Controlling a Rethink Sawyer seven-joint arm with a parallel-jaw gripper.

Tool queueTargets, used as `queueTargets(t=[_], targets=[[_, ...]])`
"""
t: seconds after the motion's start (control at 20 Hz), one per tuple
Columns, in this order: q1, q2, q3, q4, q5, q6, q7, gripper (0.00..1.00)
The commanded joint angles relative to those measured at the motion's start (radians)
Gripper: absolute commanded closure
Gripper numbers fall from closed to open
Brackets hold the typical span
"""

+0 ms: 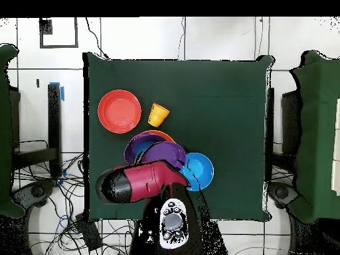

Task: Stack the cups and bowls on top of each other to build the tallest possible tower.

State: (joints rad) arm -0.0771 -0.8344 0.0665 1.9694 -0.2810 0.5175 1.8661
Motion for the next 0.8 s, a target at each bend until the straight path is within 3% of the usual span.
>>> queueTargets(t=[0.05,0.8], targets=[[0.028,0.056,0.009,-0.036,0.042,-0.069,0.181,0.0],[0.046,0.062,-0.011,-0.069,0.063,-0.022,0.159,0.0]])
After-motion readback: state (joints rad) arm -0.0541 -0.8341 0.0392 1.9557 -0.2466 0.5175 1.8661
